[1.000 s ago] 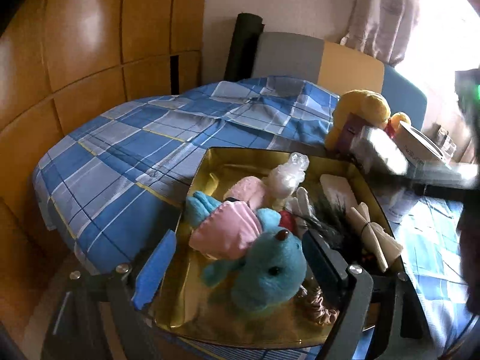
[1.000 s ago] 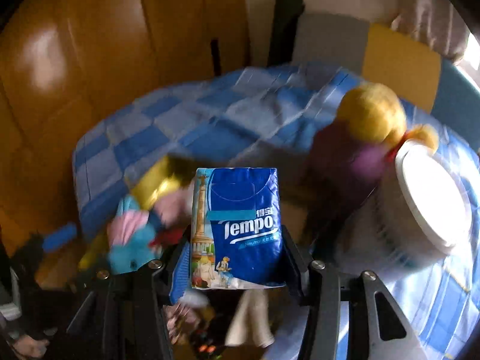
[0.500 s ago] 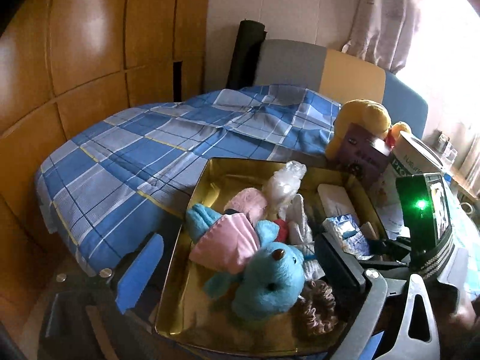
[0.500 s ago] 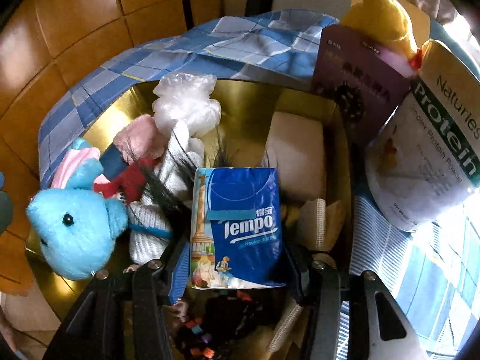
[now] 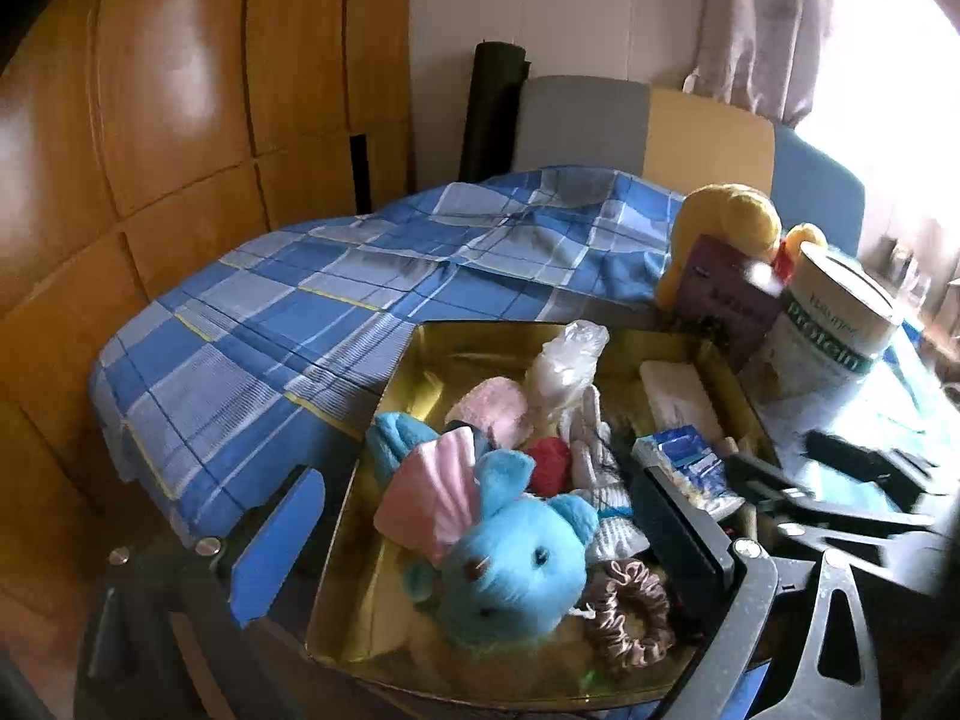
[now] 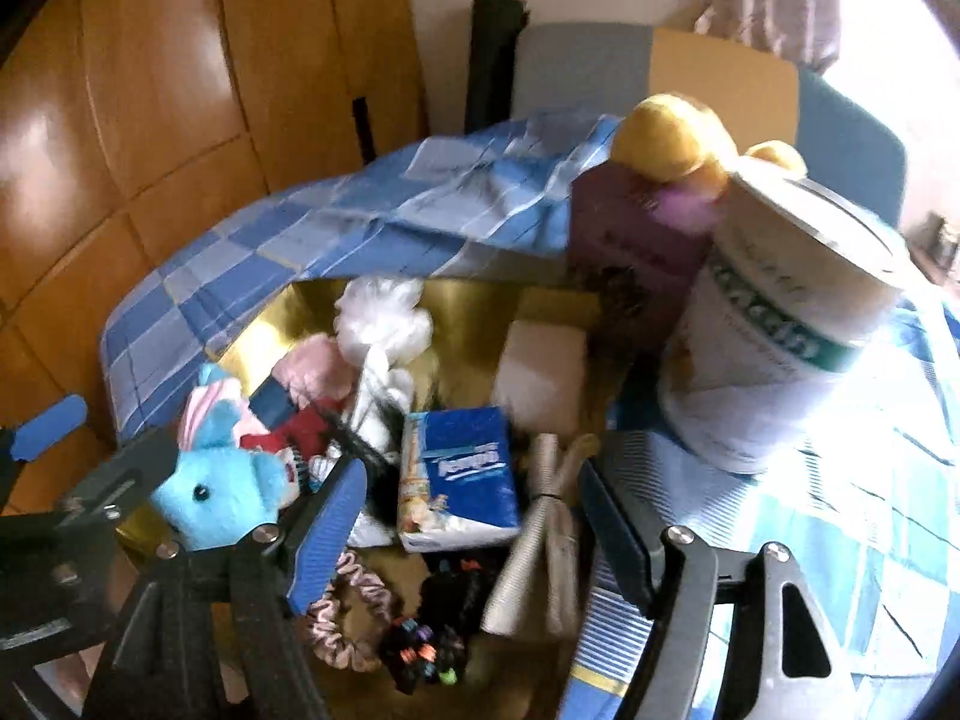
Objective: Organize soft objects
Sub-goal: 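Carry the Tempo tissue pack onto the gold tray and open the right gripper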
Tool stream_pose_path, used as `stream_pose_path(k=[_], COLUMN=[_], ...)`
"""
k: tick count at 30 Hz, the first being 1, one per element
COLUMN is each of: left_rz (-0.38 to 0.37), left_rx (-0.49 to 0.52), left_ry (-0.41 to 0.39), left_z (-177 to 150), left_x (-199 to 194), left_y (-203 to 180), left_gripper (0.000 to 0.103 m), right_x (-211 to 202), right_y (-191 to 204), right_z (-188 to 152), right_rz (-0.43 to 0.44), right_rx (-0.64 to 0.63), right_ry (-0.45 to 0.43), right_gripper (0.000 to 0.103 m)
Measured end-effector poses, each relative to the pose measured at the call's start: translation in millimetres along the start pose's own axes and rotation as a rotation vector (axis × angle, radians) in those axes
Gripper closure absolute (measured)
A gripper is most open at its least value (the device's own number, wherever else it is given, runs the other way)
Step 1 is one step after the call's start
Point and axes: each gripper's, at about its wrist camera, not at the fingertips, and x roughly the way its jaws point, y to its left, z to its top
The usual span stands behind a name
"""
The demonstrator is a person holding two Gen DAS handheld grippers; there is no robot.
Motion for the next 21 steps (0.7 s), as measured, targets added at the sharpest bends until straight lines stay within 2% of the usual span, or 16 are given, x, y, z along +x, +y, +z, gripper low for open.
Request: stream_pose_path(k=[5,11,21], left_rz=[-0.03,-0.042,-0.056], left_rx=[-0.009,0.004,0.017], left_ry=[-0.007,-0.022,-0.042], left_z=[-2.6,-10.5,-18.6], left_x=[-7.7,-17.6,-28.0], left_y=[-9.4,-30.0,-46.5], left_gripper=[0.0,0.0,0.0], right_x=[-23.6,-30.9,-48.3], right_y=[-12.2,-23.1,-39.6], right_z=[-12.9,-38.9,-43.6], right_rz=[-0.103,-0.182,-0.225], right_rx=[0.068,0.109,0.162], right_ry=[-0.052,-0.038,-0.096], right_gripper=[0.028,0.028,0.028])
